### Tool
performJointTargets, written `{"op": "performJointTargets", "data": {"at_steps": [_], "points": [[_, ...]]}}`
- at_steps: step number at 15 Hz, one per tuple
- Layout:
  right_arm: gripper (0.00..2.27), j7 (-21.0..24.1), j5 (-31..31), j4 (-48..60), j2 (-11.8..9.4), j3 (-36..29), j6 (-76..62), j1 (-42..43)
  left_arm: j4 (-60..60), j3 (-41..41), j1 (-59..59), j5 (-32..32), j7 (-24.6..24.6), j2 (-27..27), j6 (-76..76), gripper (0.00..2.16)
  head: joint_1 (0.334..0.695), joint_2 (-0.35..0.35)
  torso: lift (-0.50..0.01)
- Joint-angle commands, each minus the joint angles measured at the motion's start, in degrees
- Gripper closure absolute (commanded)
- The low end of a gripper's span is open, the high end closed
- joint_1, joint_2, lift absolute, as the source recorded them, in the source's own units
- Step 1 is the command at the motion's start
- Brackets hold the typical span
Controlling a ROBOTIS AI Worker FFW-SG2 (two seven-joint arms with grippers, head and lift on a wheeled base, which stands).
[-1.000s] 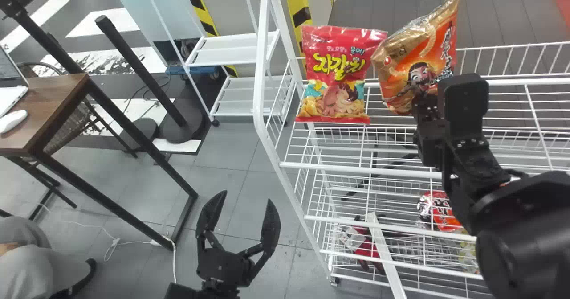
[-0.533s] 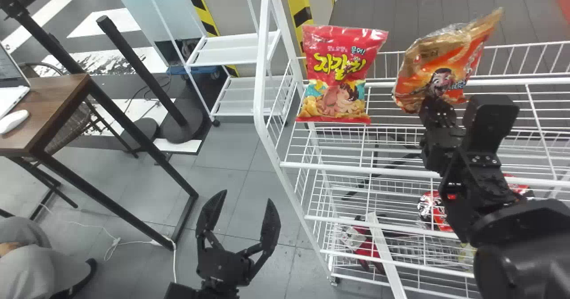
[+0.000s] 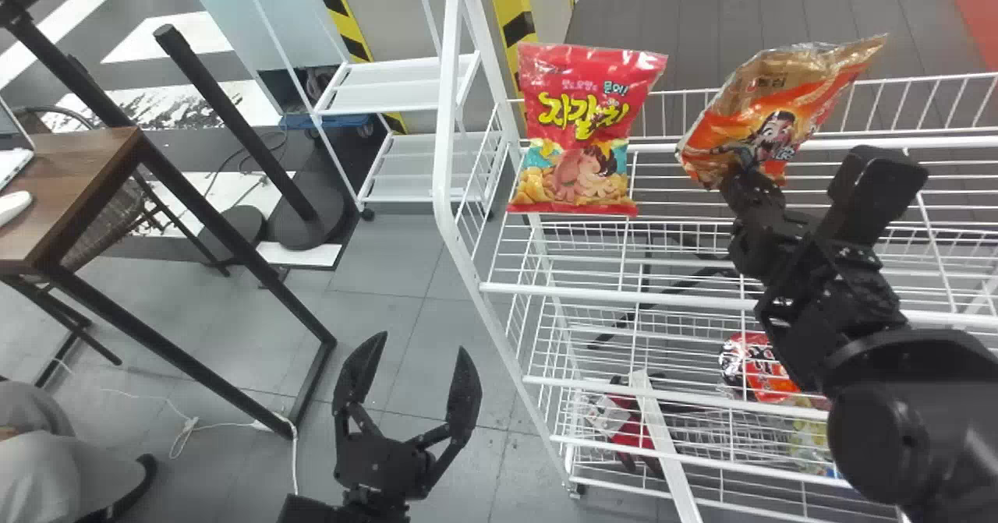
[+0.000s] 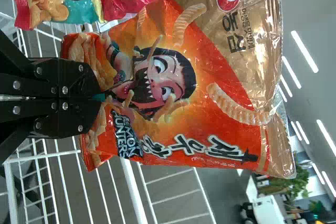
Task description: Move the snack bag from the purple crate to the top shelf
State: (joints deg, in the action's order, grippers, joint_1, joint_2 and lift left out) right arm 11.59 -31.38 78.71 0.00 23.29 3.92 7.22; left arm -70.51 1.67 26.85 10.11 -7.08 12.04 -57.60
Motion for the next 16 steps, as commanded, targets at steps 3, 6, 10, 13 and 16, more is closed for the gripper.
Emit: {"op": "performJointTargets", "data": {"at_steps": [3, 6, 10, 13, 16], "points": [[1.95, -0.61, -1.40, -0.58, 0.05, 0.09, 5.54, 2.53, 0.11, 0.00, 0.04, 0.00, 0.05, 0.00, -0.10, 0.10, 0.695, 0.330, 0.009], [1.95, -0.52, -2.37, -2.34, 0.05, 0.00, 10.81, 5.00, 0.11, 0.00, -0.05, 0.00, 0.05, 0.00, -0.27, 0.10, 0.695, 0.338, 0.009], [1.94, -0.43, -2.99, -5.06, 0.05, -0.62, 11.34, 7.54, 0.90, 0.00, -0.49, 0.09, 0.05, 0.09, -1.33, 0.10, 0.695, 0.341, 0.009], [1.81, -0.43, -3.87, -6.03, 0.05, -0.70, 11.34, 8.69, 1.07, 0.00, -0.57, 0.18, -0.04, 0.18, -1.33, 0.10, 0.695, 0.331, 0.009], [0.86, -0.78, -4.30, -6.12, 0.05, -1.06, 12.04, 9.30, 1.07, 0.00, -0.66, 0.18, -0.22, 0.18, -1.33, 0.10, 0.695, 0.328, 0.009]]}}
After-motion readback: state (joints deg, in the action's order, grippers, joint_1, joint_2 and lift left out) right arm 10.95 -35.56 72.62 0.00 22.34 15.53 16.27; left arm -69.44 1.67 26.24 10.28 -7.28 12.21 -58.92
